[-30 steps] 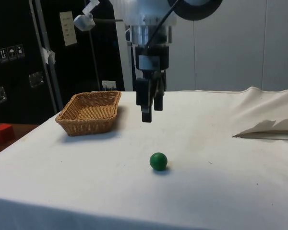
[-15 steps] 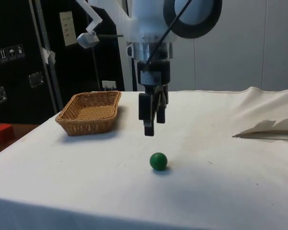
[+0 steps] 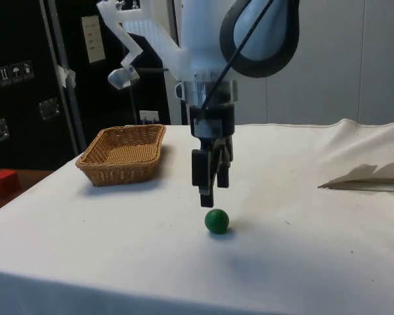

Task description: Pick up the ball and place it into the basket.

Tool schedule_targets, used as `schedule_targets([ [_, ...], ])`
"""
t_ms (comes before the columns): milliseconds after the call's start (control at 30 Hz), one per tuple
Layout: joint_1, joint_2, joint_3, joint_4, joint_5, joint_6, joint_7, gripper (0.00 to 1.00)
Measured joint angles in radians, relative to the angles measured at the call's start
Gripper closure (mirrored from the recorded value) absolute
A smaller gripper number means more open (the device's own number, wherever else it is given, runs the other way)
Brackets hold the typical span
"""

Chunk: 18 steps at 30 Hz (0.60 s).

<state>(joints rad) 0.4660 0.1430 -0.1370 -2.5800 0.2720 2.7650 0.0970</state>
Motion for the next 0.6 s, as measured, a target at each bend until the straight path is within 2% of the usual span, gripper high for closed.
schedule_targets([
  [167, 0.0, 0.038, 0.011, 0.01, 0.023, 0.025, -0.012, 0.0],
  [600, 0.0, 0.107, 0.035, 0.029, 0.027, 0.07, -0.011, 0.0],
])
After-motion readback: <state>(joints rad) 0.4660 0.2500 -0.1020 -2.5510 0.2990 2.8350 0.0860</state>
